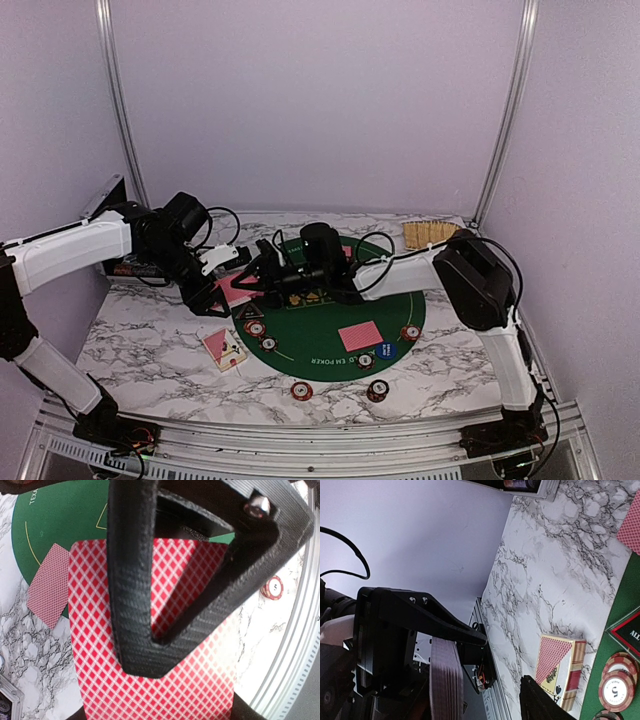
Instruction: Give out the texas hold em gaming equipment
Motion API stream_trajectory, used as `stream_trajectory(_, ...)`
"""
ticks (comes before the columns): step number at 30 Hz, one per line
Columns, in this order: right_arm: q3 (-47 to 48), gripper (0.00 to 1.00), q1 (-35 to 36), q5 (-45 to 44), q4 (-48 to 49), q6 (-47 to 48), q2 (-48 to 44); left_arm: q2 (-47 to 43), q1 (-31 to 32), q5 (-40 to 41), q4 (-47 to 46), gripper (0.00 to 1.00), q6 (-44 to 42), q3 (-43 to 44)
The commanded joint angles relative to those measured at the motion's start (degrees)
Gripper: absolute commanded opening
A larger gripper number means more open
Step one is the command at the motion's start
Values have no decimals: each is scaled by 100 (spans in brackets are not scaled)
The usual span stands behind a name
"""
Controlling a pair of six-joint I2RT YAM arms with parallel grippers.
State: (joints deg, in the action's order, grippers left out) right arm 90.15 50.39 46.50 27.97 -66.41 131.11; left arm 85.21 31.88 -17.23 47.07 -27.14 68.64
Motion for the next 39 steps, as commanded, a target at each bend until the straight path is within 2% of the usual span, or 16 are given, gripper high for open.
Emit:
stream_trajectory(1,-146,54,-96,-47,-301,154,-255,-87,20,-89,-22,0,16,136)
stream_trajectory(10,-340,33,-170,-63,-548,376,-632,-84,20,-67,-23,0,14,123)
stream_trajectory(16,-482,26,-219,-71,-584,425,-839,-80,20,-63,-22,0,14,124)
stream_trajectory(22,-583,9,-271,-33,-622,445,-956,-85,20,-37,-22,0,17,132)
stream_trajectory(31,-747,3,-580,16,-732,520,-1234,-75,20,-24,-22,0,15,148)
stream_trajectory(39,-903,0,-1221,52,-971,723,-1484,-105,20,-9,-23,0,15,116)
